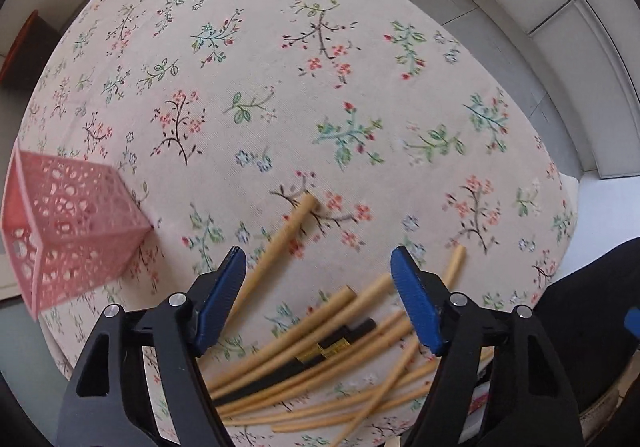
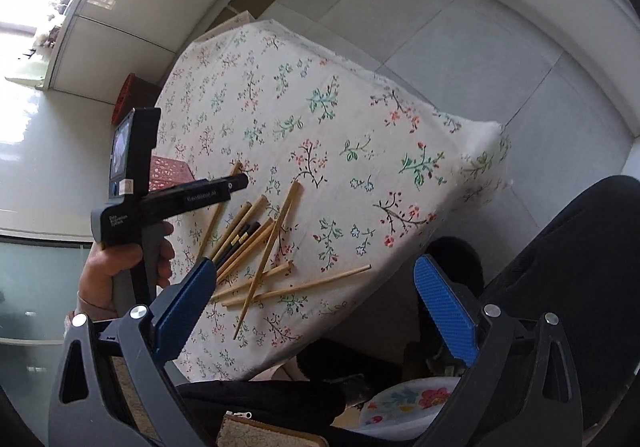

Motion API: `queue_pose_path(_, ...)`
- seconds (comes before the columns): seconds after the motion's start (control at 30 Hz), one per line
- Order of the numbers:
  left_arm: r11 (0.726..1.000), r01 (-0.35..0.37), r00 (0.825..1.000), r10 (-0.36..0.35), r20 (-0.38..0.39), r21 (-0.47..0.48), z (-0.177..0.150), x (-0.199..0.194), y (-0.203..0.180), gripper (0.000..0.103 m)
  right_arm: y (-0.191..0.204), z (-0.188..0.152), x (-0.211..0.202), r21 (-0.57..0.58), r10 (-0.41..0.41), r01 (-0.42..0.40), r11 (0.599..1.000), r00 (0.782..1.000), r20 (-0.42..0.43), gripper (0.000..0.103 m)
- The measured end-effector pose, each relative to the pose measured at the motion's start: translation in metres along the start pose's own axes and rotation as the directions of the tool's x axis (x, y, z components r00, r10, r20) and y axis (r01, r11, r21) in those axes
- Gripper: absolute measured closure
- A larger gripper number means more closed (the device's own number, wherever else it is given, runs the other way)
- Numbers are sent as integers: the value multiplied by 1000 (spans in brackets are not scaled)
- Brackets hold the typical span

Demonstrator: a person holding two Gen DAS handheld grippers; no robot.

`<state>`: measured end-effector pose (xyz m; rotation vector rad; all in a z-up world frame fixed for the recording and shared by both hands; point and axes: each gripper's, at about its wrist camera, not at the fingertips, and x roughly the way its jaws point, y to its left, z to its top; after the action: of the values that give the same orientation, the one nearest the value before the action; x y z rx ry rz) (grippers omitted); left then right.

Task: Organize utensils
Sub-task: 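Grasp a wooden chopstick with the left gripper while the right gripper grasps another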

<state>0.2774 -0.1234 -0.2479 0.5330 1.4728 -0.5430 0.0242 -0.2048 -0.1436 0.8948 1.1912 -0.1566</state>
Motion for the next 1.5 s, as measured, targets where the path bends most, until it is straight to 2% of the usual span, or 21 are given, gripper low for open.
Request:
queue_pose_path(0.07, 1000, 18, 1000, -18, -15, 6, 4, 6, 9, 32, 1, -2, 17, 25, 6, -5, 1000, 998, -58, 7)
queue_pose_path(0.17, 1000, 22, 999, -22, -38, 14, 3, 16, 21, 41, 3, -6, 39, 63, 14, -5, 998, 991, -133, 9)
queue_pose_path(0.2, 999, 29, 999, -28, -45, 14, 1, 19, 24, 45, 4, -8, 47, 74, 16, -4, 997, 988, -155, 11)
queue_pose_path(0.23, 999, 38, 998, -37, -42, 17, -1, 21, 27, 45, 5, -9, 56, 88, 15, 0, 996, 984, -178, 14)
queue_pose_path(0.27, 999, 41, 999, -41, -20, 26, -4, 20, 29, 45, 4, -10, 63, 105, 15, 5, 994, 980, -196, 16)
queue_pose_path(0.37, 998, 37, 999, -38, 17, 55, -15, 15, 33, 55, 4, -14, 85, 148, -3, 40, 988, 971, -240, 29)
queue_pose_path(0.43, 998, 42, 998, -45, 53, 51, -27, 5, 40, 67, 6, -17, 99, 175, 3, 47, 984, 961, -277, 38)
queue_pose_path(0.47, 998, 43, 996, -46, 76, 47, -30, 3, 44, 81, 8, -18, 105, 183, 4, 51, 982, 958, -285, 40)
queue_pose_path(0.5, 998, 48, 994, -52, 99, 43, -34, 0, 50, 88, 11, -18, 109, 189, 2, 52, 981, 961, -278, 45)
queue_pose_path(0.63, 999, -5, 977, -4, 211, 40, -58, -13, 69, 90, 18, -15, 114, 206, 3, 50, 977, 969, -249, 50)
queue_pose_path(0.7, 999, -22, 960, 12, 279, 32, -75, -30, 75, 91, 14, -17, 116, 244, 15, 47, 969, 969, -248, 50)
queue_pose_path(0.8, 999, -47, 923, 33, 383, 28, -94, -71, 80, 92, 11, -22, 114, 247, -2, 67, 967, 967, -253, 50)
queue_pose_path(0.93, 996, -83, 859, 55, 509, 32, -120, -129, 61, 93, 12, -26, 115, 266, -2, 72, 961, 967, -256, 51)
queue_pose_path(1.0, 995, -95, 827, 58, 560, 37, -137, -154, 47, 94, 9, -27, 118, 313, -10, 85, 946, 972, -234, 52)
queue_pose_path(1.1, 995, -88, 778, 43, 626, 41, -139, -168, 31, 94, 1, -25, 126, 351, -51, 134, 927, 971, -234, 64)
queue_pose_path(1.17, 997, -74, 749, 30, 662, 39, -153, -185, 31, 94, 0, -24, 135, 371, -77, 166, 914, 967, -243, 65)
queue_pose_path(1.27, 998, -54, 717, 13, 697, 36, -166, -201, 32, 95, 9, -18, 139, 362, -112, 190, 913, 968, -225, 71)
queue_pose_path(1.37, 999, -42, 683, 4, 730, 33, -172, -219, 31, 95, 13, -14, 140, 392, -143, 226, 892, 963, -230, 72)
queue_pose_path(1.4, 999, -41, 675, 7, 738, 27, -174, -222, 32, 95, 17, -11, 141, 384, -156, 236, 893, 961, -226, 75)
queue_pose_path(1.47, 999, -29, 668, 7, 744, 17, -177, -226, 35, 95, 22, -5, 143, 375, -171, 238, 896, 964, -204, 89)
queue_pose_path(1.5, 1000, -27, 666, 12, 746, 9, -179, -227, 37, 95, 24, -2, 146, 378, -169, 233, 896, 966, -195, 89)
